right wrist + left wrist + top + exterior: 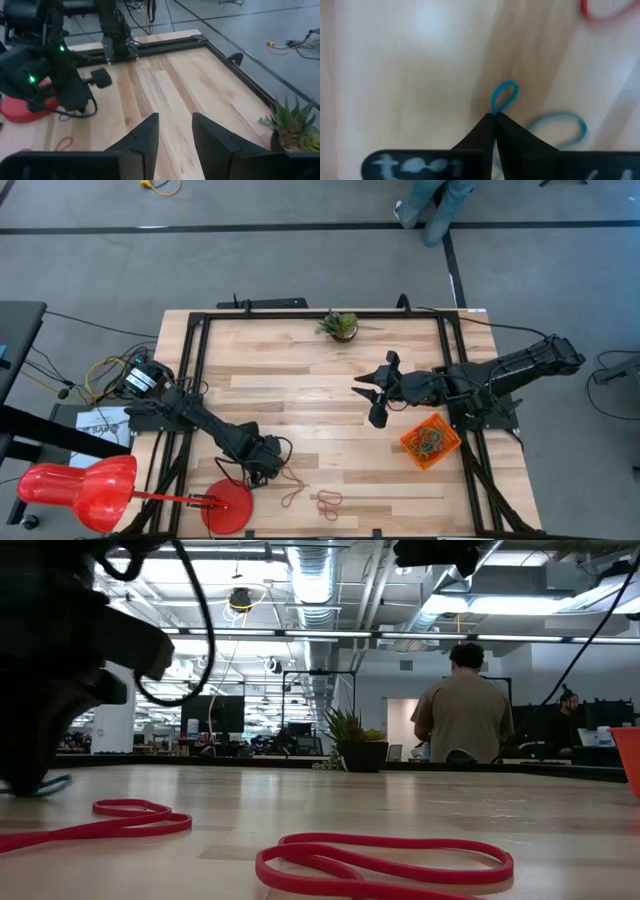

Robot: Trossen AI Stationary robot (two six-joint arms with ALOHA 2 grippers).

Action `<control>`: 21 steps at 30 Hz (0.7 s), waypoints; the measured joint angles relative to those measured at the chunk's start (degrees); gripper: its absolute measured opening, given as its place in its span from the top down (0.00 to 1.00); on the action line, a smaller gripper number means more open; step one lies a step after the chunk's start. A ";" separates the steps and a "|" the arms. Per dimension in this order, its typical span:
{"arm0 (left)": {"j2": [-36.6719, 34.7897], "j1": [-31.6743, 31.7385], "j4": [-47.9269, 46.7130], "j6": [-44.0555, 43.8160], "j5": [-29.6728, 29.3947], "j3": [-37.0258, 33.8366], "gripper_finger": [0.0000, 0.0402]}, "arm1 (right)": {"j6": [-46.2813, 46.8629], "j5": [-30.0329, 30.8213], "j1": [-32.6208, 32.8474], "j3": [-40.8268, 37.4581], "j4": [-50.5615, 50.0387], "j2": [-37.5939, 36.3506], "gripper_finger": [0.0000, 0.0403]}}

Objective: Pick and place rubber bands into bin
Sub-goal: Put the blue rubber band into the orange basket

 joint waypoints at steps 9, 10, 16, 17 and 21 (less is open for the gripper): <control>-7.10 5.06 3.19 18.93 -20.70 9.96 1.00 | 6.23 -2.47 0.35 0.00 1.93 0.47 0.72; -7.83 6.05 6.11 21.68 -21.56 10.79 1.00 | 6.25 -3.30 0.38 0.00 2.29 1.06 0.72; -8.55 10.61 22.97 38.23 -15.64 11.74 1.00 | 5.86 -5.12 0.72 -0.02 2.62 6.50 0.72; -8.57 11.34 25.65 39.88 -13.57 11.86 1.00 | 5.85 -5.09 0.59 -0.02 3.07 7.92 0.72; -8.52 13.56 30.08 41.40 -10.35 11.96 1.00 | 5.85 -5.37 -0.20 -0.01 3.93 12.79 0.72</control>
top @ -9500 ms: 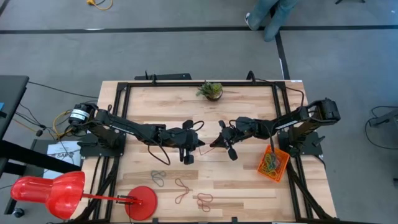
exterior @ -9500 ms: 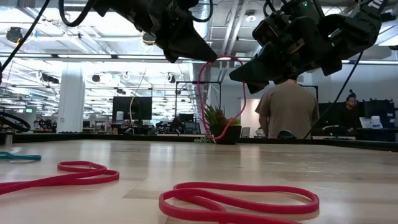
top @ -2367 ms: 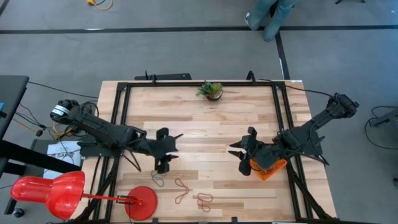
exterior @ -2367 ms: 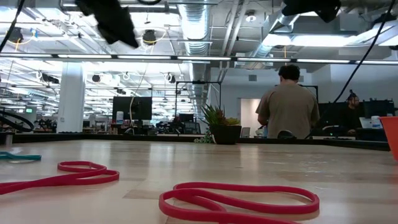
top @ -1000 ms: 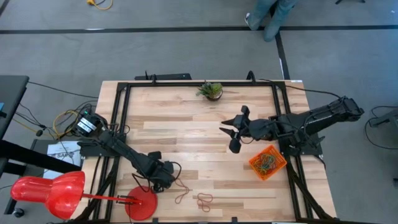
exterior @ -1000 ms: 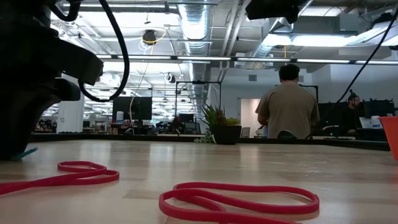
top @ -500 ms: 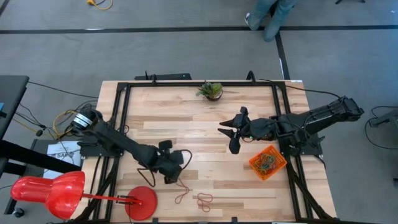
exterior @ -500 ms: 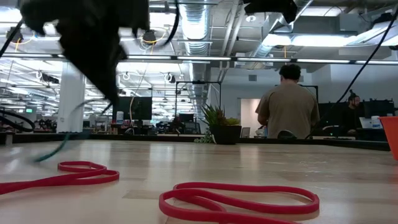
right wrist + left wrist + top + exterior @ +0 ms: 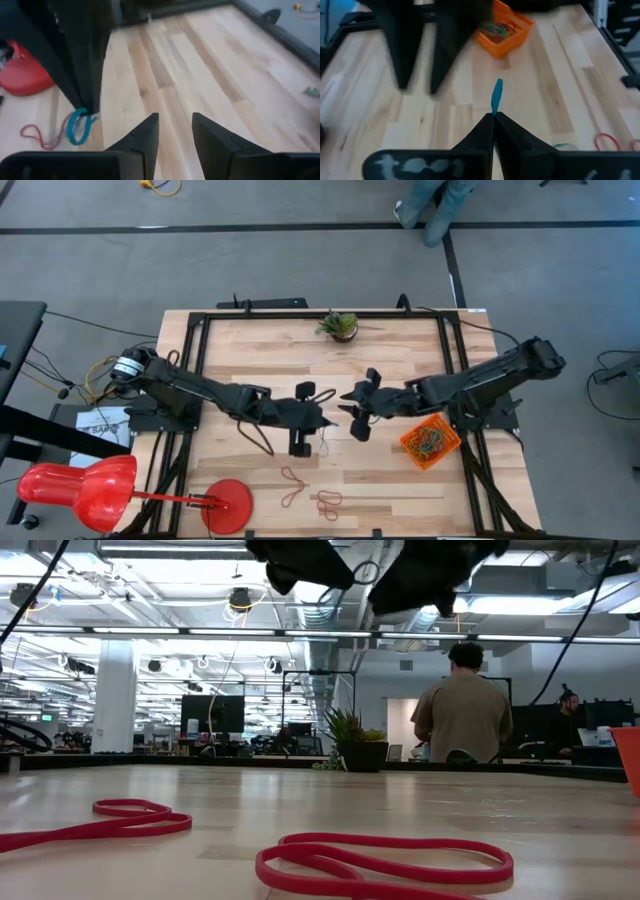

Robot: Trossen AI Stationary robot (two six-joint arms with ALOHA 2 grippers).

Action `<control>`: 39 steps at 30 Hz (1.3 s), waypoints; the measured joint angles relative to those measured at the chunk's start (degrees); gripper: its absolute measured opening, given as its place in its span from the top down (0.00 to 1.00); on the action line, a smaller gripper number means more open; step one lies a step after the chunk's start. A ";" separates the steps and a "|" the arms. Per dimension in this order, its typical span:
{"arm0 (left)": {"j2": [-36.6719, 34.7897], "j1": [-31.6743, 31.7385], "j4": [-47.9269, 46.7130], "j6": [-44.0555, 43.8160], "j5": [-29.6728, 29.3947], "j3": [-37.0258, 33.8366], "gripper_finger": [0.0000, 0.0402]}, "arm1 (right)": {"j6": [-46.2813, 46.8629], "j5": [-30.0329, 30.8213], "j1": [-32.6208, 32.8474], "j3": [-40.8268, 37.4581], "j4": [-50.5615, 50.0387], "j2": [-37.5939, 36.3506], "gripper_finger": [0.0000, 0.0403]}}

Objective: Pick and place rubber bands into bin
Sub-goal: Put the blue rubber band into the orange basket

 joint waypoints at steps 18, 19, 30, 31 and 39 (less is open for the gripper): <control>-0.04 1.65 0.78 7.95 -2.70 0.00 1.00 | 0.40 -4.94 6.66 1.01 -0.22 -0.59 0.72; -0.05 1.65 1.00 8.54 -2.70 0.00 1.00 | 0.40 -4.94 7.16 1.01 -0.18 -0.59 0.72; -0.09 1.61 1.25 12.64 -0.20 -0.01 1.00 | 0.63 -4.80 6.50 1.01 2.95 -0.59 0.72; -0.09 1.61 1.25 12.84 -0.22 0.00 1.00 | 1.39 -4.81 6.22 1.01 2.95 -0.59 0.72; -0.11 1.61 1.28 14.04 -0.27 -0.02 1.00 | 3.44 -4.83 4.80 1.01 2.57 -0.59 0.72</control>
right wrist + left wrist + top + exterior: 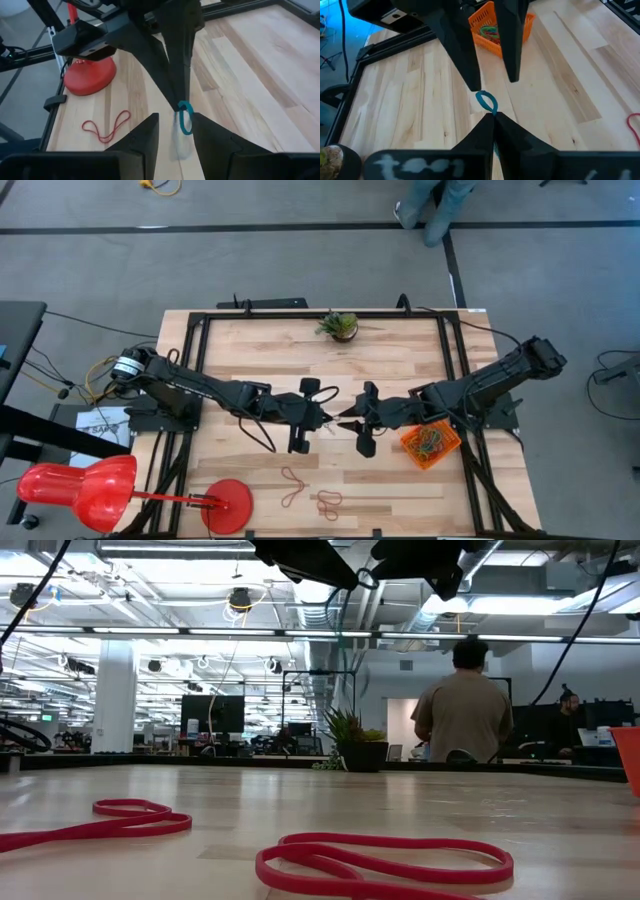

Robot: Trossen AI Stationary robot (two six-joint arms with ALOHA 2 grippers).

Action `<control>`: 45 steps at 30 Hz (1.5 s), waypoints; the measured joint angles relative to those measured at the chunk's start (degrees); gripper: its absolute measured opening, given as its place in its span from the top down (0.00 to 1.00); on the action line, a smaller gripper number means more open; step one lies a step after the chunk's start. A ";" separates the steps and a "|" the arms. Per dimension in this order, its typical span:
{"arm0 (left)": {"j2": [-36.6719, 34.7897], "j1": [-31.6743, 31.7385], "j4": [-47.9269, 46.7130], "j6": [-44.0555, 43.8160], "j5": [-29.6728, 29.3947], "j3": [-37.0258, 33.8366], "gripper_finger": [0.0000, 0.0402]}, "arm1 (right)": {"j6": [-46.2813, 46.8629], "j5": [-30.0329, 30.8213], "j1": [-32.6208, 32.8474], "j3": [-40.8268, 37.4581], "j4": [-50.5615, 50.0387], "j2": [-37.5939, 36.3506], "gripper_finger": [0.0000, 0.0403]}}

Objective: Pick and place rubber bands into bin
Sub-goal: Put the blue rubber band into the orange basket

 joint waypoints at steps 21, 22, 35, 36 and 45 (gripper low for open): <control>-0.07 -0.15 1.57 1.09 0.03 0.02 1.00 | 0.04 0.02 -0.57 -0.02 -2.03 0.02 0.72; -0.07 -0.15 2.38 1.58 0.04 0.02 1.00 | 0.03 0.02 -0.57 -0.02 -2.05 0.04 0.72; -0.07 -0.13 2.55 1.66 -1.07 0.02 1.00 | 0.02 0.04 -0.07 -0.02 -1.97 0.04 0.72; -0.07 -0.13 2.02 1.55 -1.07 0.02 1.00 | 0.04 0.03 -0.09 -0.02 -1.98 0.04 0.72; -0.07 -0.11 -0.10 0.45 -0.94 0.02 1.00 | 0.04 0.02 -0.09 -0.03 -2.16 0.04 0.72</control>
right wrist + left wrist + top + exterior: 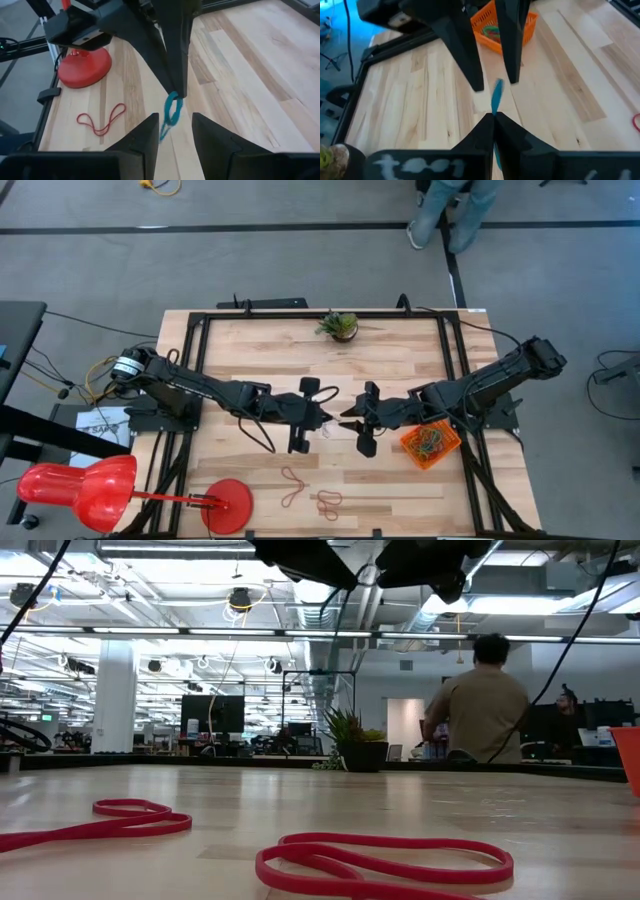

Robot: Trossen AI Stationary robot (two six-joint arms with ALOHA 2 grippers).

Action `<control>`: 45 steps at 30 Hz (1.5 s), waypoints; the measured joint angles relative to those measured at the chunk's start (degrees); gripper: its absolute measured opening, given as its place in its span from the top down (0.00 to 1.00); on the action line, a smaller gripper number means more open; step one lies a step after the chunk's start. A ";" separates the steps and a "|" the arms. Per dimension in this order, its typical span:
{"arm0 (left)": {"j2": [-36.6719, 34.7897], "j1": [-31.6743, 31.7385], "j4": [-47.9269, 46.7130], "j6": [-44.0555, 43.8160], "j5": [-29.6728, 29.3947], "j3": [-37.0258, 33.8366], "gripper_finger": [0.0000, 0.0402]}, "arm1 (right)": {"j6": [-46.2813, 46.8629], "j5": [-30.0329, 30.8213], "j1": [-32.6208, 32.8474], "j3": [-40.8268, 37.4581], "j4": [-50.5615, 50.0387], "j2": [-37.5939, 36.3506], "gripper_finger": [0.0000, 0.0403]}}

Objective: Pick and place rubber bands into bin
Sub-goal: Put the blue rubber band into the orange basket

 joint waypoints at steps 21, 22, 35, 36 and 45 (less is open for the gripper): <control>0.00 0.00 4.45 2.20 0.57 0.02 1.00 | 0.00 -0.08 -0.48 -0.01 0.00 0.00 0.97; 0.00 0.00 4.45 2.16 0.57 0.02 1.00 | 0.00 -0.13 -0.49 -0.01 0.00 0.00 0.97; 0.00 0.00 4.45 3.67 0.52 0.02 0.91 | 1.62 0.00 -0.37 -0.01 -0.22 0.00 0.99; 0.02 0.00 4.45 3.73 0.52 0.02 0.89 | 1.62 0.00 -0.37 -0.01 -0.24 0.00 1.00; 0.02 -0.02 3.33 0.00 0.48 0.02 0.72 | 10.26 -0.02 -0.29 -0.01 -5.97 0.00 1.00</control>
